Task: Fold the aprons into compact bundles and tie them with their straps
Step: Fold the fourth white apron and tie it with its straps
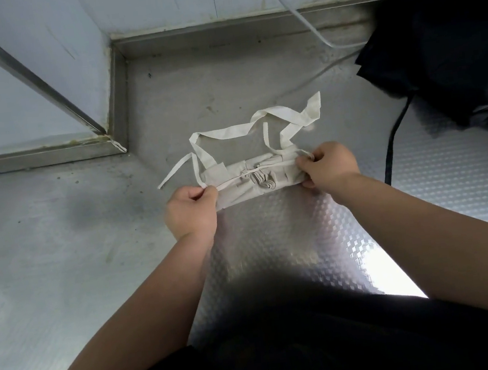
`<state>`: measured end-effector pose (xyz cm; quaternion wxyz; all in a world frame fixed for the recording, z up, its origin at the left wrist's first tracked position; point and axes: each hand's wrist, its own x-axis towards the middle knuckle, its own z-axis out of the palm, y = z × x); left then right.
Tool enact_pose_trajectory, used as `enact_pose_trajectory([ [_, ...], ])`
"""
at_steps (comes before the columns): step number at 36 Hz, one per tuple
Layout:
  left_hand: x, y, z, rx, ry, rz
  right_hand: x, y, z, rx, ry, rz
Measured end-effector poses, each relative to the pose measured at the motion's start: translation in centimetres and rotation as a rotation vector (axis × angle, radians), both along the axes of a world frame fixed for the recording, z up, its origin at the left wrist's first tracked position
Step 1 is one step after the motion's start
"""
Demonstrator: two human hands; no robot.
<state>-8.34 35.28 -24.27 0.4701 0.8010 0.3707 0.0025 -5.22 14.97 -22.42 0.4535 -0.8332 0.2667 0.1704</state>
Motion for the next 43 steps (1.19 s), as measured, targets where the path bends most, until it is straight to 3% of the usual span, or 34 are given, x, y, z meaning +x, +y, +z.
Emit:
enact_pose_trajectory([
  [4, 0.5, 0.0, -0.3, -0.035, 0.025, 0.063, 0.2, 0.0, -0.1, 0.223, 0.071, -0.261],
  [6, 0.6, 0.0, -0.7, 0.024, -0.024, 0.051, 0.2, -0.1, -0.2, 0.148, 0.061, -0.272],
  [9, -0.1, -0.2, -0.7, 0.342, -0.172, -0.118, -0.3, 0.2, -0.1, -0.199, -0.077, -0.02],
  [12, -0.8, 0.2, -0.7, 0.599, -0.413, -0.503, -0.9, 0.7, -0.4, -0.483, -0.237, 0.357],
  [16, -0.4, 1.4, -0.8, 0.618, -0.468, -0.84, -1.3, 0.4, -1.5, -0.591, -0.564, 0.663],
  [21, -1.4, 2.2, -1.0, 0.792, -0.469, -0.947, -1.7, -0.9, -2.7, -0.675, -0.475, 0.806],
  [26, -2.8, 3.0, -2.1, 0.685, -0.316, -1.03, -2.5, -1.0, -1.9, -0.549, -0.344, 0.827],
  [28, -2.8, 3.1, -2.1, 0.655, -0.25, -1.062, -2.7, -1.0, -1.5, -0.602, -0.233, 0.877],
  [32, -1.9, 3.0, -1.3, 0.631, -0.26, -0.994, -2.3, -0.7, -1.9, -0.647, -0.319, 0.822],
  [36, -0.8, 3.1, -0.5, 0.729, -0.275, -1.022, -1.5, -0.7, -1.9, -0.701, -0.299, 0.87],
  [43, 1.2, 3.1, 0.7, 0.564, -0.25, -0.912, -1.7, -0.3, -2.0, -0.489, -0.338, 0.77],
])
